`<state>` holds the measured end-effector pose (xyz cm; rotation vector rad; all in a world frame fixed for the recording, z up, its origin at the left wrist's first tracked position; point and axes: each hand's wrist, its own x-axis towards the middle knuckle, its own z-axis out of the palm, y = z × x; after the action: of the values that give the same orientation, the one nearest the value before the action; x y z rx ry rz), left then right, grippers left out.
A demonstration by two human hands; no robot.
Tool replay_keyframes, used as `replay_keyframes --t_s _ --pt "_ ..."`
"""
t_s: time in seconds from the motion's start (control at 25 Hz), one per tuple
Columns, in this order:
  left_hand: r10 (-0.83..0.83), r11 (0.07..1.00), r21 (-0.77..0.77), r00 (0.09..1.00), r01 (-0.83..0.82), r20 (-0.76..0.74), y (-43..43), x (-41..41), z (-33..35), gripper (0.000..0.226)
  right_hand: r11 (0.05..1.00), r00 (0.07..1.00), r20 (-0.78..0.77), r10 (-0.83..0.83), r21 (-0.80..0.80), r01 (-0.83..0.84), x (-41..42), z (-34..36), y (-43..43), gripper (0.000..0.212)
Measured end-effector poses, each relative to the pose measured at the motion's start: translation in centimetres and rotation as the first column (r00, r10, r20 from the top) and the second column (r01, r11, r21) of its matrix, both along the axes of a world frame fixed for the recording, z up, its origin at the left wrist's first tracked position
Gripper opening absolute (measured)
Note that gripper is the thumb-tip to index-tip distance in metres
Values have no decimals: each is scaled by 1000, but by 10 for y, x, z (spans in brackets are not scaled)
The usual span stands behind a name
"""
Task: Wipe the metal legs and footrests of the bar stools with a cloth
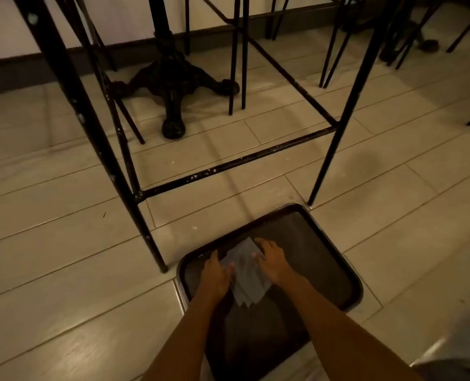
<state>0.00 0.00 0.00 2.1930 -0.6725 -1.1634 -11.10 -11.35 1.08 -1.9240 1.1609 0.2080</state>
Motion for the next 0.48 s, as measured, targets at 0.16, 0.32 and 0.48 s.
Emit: replay_keyframes --t_s 0.16,0.32,0.48 --pt "67 998 7 996 -67 -53 -3 -2 -25 67 999 997 -64 51 5 -51 3 -30 -4 48" --pt "186 982 -10 980 -188 -71 -7 -4 -37 62 1000 998 -61 16 6 -15 8 -44 -5 48" --pt "287 958 27 954 -286 -83 -13 -7 -41 62 997 996 -42 -74 13 75 10 -53 -3 53"
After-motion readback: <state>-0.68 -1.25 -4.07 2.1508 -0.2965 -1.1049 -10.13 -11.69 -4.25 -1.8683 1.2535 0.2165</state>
